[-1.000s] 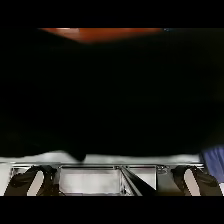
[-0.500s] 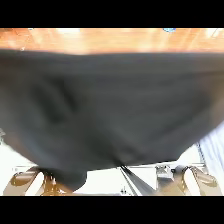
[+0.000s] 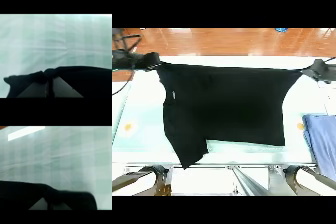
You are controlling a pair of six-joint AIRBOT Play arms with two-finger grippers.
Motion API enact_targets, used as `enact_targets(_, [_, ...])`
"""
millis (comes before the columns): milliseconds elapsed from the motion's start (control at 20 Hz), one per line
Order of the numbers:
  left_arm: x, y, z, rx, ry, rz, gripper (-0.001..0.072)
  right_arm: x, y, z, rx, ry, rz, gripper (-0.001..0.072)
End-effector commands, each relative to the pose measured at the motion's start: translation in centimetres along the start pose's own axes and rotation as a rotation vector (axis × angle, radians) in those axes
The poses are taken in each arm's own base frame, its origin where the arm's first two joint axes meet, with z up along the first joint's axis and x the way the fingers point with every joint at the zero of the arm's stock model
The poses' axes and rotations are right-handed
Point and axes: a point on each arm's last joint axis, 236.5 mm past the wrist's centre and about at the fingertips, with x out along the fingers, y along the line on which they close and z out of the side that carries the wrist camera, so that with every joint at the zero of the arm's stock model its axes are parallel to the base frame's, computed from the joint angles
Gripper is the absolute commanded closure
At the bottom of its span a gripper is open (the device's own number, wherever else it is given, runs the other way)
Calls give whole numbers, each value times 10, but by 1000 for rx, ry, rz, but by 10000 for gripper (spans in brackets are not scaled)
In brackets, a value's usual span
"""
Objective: Fold the shirts.
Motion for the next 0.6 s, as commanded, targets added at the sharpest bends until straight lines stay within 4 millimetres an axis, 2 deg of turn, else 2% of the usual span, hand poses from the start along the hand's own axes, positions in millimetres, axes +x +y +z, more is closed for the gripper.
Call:
enact_targets(0, [84,17,6,-154,29,-12,687,73,-29,25,155,8,113,682])
enact_targets(150, [120,22,-14,-232,174,-11,686,98,-43,41,214,26,131,682])
enact_targets(250, [129,23,-25,-232,239,-13,686,104,-48,38,221,56,129,682])
enact_targets(400, [127,22,-32,-218,273,-19,686,107,-57,16,170,140,80,682])
enact_targets(550, [111,19,-51,-129,369,-57,686,102,-60,-14,123,267,53,682])
